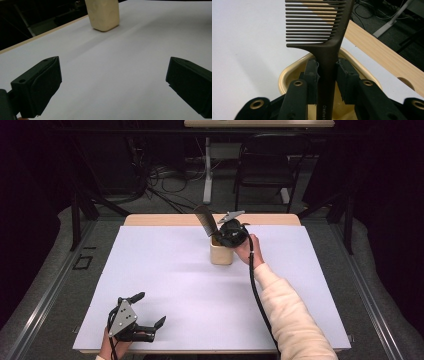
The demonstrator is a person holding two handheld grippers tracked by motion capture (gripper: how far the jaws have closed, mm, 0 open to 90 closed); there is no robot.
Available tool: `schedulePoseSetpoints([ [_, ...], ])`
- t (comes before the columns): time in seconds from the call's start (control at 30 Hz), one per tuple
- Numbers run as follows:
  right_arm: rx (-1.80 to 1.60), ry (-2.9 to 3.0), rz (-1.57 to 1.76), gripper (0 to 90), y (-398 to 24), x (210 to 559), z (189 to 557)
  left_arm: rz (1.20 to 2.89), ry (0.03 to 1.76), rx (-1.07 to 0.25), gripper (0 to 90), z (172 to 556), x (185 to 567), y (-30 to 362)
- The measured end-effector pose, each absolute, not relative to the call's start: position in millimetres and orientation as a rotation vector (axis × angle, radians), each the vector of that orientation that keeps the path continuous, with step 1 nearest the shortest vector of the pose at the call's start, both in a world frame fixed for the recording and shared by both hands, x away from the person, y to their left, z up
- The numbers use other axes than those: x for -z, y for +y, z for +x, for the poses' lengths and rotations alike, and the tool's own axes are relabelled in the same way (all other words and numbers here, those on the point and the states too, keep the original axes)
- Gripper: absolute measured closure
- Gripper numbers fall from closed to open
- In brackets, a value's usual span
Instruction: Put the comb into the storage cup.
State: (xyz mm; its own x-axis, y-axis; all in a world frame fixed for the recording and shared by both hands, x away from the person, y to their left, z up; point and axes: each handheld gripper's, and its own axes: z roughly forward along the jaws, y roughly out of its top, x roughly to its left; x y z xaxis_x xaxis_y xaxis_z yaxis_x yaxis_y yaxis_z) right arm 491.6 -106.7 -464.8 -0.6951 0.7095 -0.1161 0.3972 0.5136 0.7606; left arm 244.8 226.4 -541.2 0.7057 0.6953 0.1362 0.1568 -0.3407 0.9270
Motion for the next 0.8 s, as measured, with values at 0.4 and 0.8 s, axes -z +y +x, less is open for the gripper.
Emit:
schedulePoseSetpoints([
  [0.4, -0.977, 2.353, 0.942, 39.0, -110, 460, 489, 1.869, 0.663, -0.639, 0.3, 245, 542, 226],
  [0.8, -1.020, 2.385, 0.956, 11.7, -127, 443, 480, 1.872, 0.664, -0.646, 0.3, 245, 542, 226],
])
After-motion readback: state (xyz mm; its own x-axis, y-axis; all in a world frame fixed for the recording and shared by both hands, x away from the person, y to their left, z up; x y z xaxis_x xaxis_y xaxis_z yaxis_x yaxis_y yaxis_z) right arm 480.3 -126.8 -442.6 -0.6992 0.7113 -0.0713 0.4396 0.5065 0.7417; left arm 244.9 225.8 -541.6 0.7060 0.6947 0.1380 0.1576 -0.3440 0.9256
